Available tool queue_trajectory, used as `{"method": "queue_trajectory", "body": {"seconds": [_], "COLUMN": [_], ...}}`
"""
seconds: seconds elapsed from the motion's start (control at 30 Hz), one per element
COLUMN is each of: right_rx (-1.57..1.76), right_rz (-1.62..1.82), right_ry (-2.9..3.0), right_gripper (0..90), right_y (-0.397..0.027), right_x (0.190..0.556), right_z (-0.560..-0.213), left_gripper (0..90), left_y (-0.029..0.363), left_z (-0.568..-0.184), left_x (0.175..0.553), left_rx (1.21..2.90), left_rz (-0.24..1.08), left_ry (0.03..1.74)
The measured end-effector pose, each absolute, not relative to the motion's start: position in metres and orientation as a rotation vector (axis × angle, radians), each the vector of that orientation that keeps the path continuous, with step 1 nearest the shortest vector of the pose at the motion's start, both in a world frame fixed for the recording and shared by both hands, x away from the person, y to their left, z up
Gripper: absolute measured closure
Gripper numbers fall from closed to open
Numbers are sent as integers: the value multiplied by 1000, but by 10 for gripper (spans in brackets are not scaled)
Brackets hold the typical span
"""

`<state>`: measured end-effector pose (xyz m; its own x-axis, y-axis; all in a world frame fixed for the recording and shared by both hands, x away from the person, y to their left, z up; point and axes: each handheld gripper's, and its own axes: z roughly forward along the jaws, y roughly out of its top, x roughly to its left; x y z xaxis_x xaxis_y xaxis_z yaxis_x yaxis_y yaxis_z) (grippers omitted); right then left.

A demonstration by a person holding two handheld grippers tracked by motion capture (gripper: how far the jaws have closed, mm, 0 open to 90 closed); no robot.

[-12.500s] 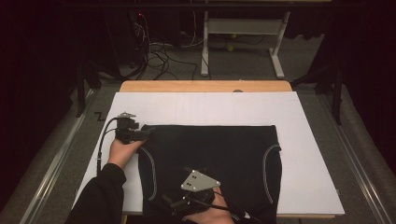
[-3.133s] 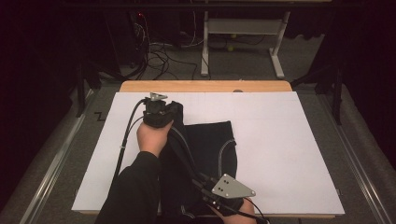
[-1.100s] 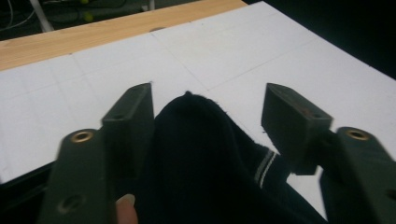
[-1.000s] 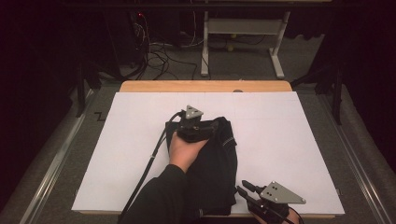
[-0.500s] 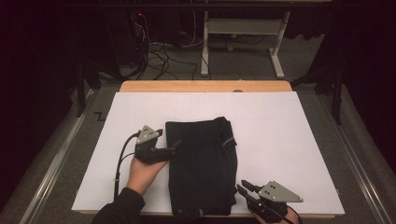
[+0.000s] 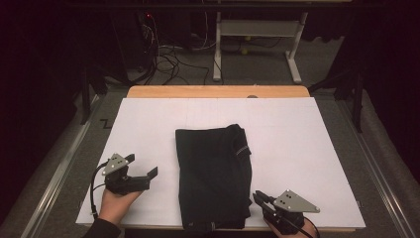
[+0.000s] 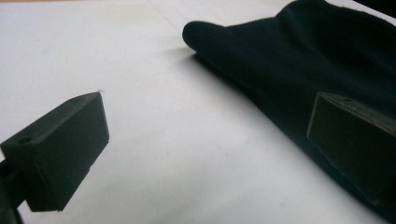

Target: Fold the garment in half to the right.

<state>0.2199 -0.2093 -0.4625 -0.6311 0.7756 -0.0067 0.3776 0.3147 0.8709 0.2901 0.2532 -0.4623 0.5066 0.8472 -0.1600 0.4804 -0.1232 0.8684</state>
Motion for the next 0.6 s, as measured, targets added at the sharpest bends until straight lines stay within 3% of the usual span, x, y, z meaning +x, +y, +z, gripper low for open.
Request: {"method": "queue_trajectory", "body": {"seconds": [0.07, 0.27, 0.6], "right_rx": [1026, 979, 860], "right_rz": [1265, 1279, 1223], "right_ry": [2143, 2089, 2136], "right_gripper": [900, 900, 900], "right_y": [-210, -204, -144], "right_x": [221, 236, 297], "right_z": [-459, -433, -403], "left_gripper": [0, 0, 0], "left_y": [256, 252, 248], "left_z": [-463, -471, -468], "left_x": [289, 292, 287], "left_rx": [1757, 1830, 1808], "left_rz": [476, 478, 476], "left_ry": [1114, 1071, 1054]}}
